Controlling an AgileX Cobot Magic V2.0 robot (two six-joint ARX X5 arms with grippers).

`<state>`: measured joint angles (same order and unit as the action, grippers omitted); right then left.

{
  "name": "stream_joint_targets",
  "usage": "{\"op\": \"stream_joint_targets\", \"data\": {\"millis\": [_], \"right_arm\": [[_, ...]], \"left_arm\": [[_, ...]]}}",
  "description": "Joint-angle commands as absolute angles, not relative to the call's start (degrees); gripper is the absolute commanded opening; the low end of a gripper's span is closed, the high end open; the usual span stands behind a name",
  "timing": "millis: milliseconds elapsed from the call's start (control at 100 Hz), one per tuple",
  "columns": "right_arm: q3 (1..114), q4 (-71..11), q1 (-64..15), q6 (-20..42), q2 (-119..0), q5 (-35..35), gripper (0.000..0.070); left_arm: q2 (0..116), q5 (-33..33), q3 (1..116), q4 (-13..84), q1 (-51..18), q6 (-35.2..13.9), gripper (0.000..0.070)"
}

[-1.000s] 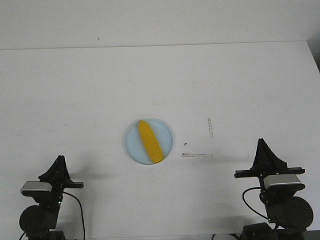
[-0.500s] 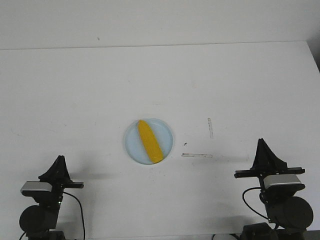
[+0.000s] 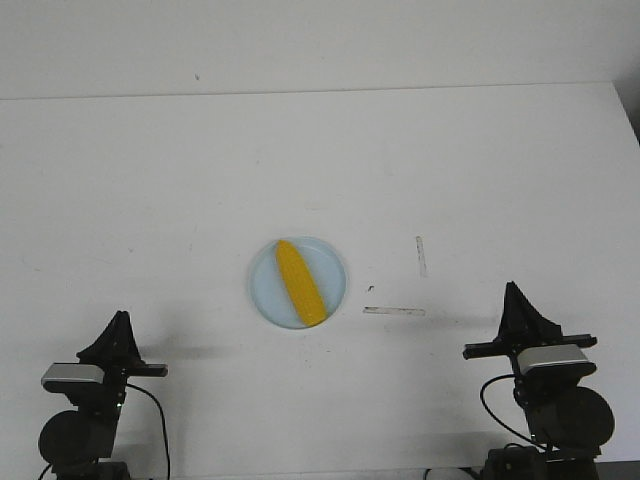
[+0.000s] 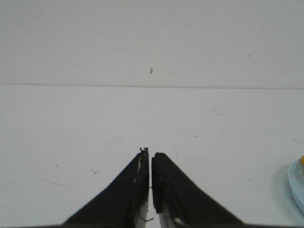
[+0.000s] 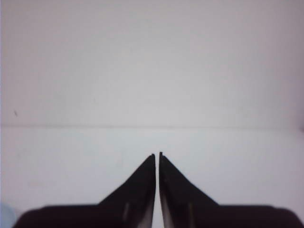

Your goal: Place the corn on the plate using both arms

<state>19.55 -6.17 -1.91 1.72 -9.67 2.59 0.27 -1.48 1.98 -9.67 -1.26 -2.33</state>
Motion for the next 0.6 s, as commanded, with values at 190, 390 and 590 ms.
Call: {"op": "stream_joint_targets", "data": {"millis": [190,390,590], "right_arm": [[9.34,1.67,-1.96,1.45,-2.37,1.69,0.0015],[4.97,1.93,-2.02,1.96,-0.08,-1.89,0.0015],[0.73,6.17,-2.02,2.04,-0.08,-0.89,0.0015]], "left_arm": [[0.19,-1.52,0.73,-10.39,-1.17,-2.42,0.0001],[0.19,-1.52,0.75,-10.39,-1.17,-2.42,0.0001],[0.19,-1.52,0.75,-10.39,-1.17,-2.42,0.0001]]}}
